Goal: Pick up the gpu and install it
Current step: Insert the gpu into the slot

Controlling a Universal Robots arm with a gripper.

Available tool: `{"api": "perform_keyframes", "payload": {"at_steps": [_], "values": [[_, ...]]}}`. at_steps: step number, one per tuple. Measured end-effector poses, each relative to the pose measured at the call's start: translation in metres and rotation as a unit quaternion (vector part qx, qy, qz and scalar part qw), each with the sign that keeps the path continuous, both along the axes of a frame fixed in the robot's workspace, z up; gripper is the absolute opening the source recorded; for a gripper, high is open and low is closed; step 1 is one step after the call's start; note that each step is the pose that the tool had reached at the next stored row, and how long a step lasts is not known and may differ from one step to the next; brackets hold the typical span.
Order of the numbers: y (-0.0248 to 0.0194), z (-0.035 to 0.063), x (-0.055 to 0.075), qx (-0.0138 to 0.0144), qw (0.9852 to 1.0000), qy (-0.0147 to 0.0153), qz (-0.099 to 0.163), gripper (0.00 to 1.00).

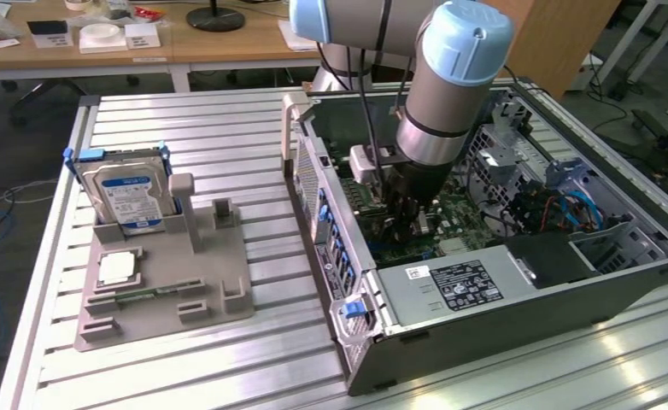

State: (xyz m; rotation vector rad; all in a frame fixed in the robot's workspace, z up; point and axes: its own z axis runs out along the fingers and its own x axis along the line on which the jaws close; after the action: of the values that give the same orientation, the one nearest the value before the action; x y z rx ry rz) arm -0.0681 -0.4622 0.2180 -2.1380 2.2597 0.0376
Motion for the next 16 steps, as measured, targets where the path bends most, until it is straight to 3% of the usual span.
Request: {"api": "perform_keyframes", "payload": {"at_steps": [5,12,16], "values": [[0.0,0.0,0.0,0.0001,1.0,-0.0002,0.0,0.28],[0.0,-0.0003,-0.0017,0.0,1.0,-0.0031,0.0,0.28],[0.0001,-0.0064,-0.0028,-0.0006,1.0,-0.0029,0.0,0.28]]}}
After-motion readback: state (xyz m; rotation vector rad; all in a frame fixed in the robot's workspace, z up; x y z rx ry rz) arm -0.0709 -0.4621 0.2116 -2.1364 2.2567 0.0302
